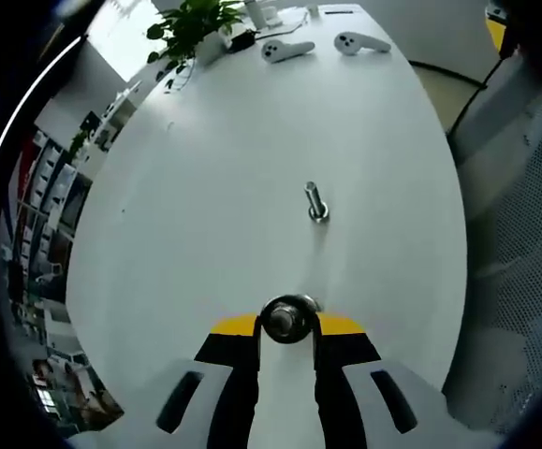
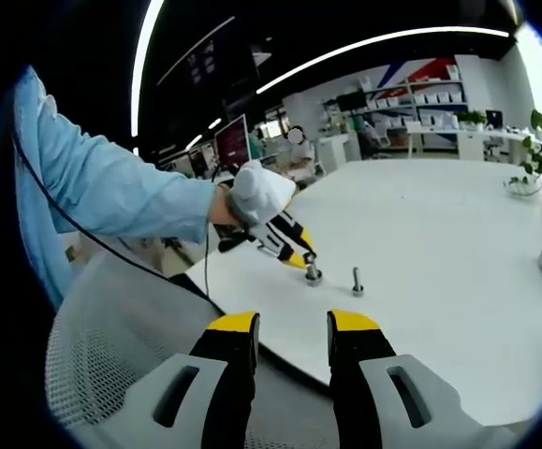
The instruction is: Place the washer onto the threaded stud by aligning its center hole with the stud, sliding it down to the base, and recovering from edge contact or off-axis alignment until the washer reaches the visible bottom stop.
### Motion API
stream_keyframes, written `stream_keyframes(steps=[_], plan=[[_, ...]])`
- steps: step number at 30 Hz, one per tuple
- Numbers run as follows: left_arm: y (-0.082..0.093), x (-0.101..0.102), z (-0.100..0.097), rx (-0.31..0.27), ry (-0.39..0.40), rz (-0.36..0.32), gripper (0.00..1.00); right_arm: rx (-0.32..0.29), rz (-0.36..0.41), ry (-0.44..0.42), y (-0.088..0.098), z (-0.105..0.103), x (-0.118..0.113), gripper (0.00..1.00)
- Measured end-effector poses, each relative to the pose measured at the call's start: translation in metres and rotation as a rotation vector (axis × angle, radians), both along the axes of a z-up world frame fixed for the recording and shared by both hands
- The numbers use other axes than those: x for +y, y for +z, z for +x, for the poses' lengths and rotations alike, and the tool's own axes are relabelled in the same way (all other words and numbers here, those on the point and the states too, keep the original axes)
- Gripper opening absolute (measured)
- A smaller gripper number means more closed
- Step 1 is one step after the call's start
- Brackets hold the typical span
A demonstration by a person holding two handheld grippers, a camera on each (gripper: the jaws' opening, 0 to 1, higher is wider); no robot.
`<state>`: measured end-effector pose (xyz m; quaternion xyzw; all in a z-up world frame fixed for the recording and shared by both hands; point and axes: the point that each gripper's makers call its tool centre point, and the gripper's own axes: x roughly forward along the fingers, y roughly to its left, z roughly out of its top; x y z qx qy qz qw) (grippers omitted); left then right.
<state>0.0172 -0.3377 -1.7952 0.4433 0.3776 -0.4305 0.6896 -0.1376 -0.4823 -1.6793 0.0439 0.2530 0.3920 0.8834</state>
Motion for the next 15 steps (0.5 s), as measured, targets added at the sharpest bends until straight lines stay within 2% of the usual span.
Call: stream_keyframes(steps=[15], plan=[[-0.0074,-0.0012,0.0009,0.018,0.005,0.006,0.19,0.003,-0.004,-0.003,-0.0006,0.0001,-0.0007,0.31]])
